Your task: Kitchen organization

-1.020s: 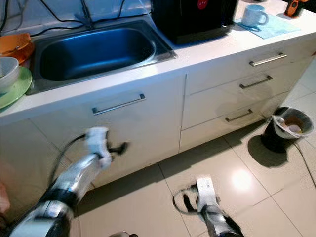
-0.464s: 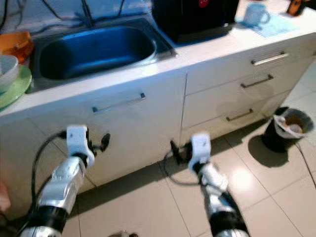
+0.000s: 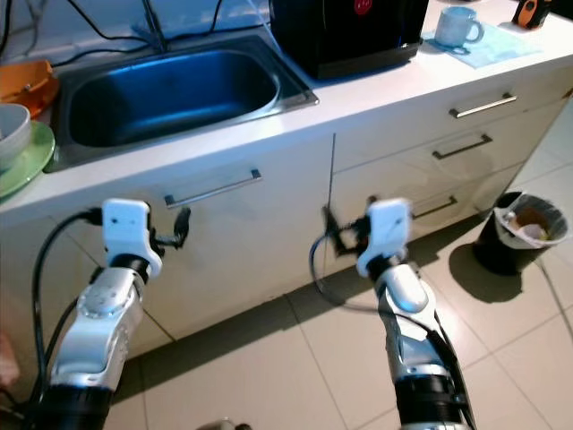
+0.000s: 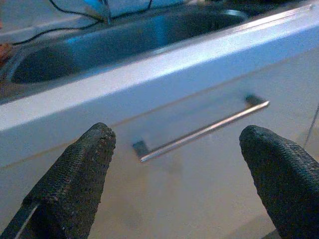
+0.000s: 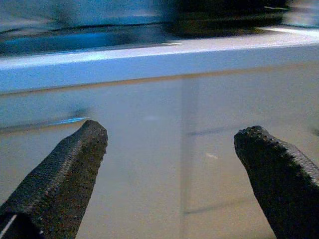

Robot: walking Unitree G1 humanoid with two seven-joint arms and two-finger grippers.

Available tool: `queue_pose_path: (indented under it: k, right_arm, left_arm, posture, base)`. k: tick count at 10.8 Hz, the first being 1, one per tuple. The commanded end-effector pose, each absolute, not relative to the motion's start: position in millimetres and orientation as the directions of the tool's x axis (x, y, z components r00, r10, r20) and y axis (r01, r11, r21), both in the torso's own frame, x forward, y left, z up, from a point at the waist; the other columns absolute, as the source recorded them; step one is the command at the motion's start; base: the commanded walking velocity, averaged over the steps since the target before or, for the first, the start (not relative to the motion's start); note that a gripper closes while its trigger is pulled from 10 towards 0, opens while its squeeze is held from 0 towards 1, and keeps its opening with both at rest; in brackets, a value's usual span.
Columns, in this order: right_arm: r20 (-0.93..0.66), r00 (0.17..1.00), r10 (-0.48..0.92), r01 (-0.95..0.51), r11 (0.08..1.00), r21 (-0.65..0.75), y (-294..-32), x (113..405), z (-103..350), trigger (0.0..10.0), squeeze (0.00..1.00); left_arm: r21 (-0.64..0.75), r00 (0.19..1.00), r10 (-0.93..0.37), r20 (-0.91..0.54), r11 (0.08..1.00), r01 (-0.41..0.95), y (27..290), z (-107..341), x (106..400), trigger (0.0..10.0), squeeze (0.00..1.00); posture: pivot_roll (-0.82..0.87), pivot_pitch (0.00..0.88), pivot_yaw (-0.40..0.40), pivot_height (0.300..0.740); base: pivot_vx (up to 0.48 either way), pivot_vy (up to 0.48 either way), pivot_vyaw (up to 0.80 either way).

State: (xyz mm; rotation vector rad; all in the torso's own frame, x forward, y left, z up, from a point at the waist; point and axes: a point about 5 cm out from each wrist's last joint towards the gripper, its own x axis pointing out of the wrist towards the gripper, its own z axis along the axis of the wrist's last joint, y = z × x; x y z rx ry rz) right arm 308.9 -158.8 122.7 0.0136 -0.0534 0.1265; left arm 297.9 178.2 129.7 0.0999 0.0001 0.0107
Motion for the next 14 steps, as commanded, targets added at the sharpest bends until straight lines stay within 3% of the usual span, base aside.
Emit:
queue_pose_path:
  k: [1, 2, 5, 12, 14]
  right_arm:
    - [0.043, 0.999, 0.034, -0.034, 0.999, -0.006, -166, 311, 128, 10.0, 0.00]
    - [0.093, 0.990, 0.107, -0.111, 0.993, 0.045, -161, 306, 137, 10.0, 0.00]
    - [0.096, 0.991, 0.089, -0.099, 0.990, 0.103, -147, 299, 143, 10.0, 0.00]
    - [0.087, 0.993, 0.085, -0.093, 0.992, 0.085, -136, 309, 148, 10.0, 0.00]
    - [0.087, 0.994, 0.062, -0.071, 0.992, 0.106, -137, 311, 148, 10.0, 0.00]
  left_arm:
    - [0.083, 1.000, 0.008, -0.002, 0.997, -0.008, 177, 131, 297, 10.0, 0.00]
    - [0.047, 0.998, 0.054, 0.027, 0.997, -0.055, 175, 139, 303, 10.0, 0.00]
    - [0.043, 0.999, 0.026, 0.029, 0.999, -0.027, 165, 138, 308, 10.0, 0.00]
    - [-0.009, 0.999, 0.036, 0.022, 0.999, -0.035, 161, 136, 312, 10.0, 0.00]
    - [-0.065, 0.999, -0.010, 0.044, 0.998, 0.013, 157, 141, 311, 10.0, 0.00]
  posture:
    - [0.02, 0.033, 0.116, 0.740]
    - [0.01, 0.030, 0.112, 0.740]
    - [0.01, 0.029, 0.089, 0.740]
    - [0.02, 0.023, 0.068, 0.740]
    - [0.02, 0.030, 0.068, 0.740]
  base:
    - [0.000, 0.000, 0.00]
    - [0.000, 0.000, 0.00]
    - [0.000, 0.000, 0.53]
    - [0.000, 0.000, 0.80]
    - [0.000, 0.000, 0.00]
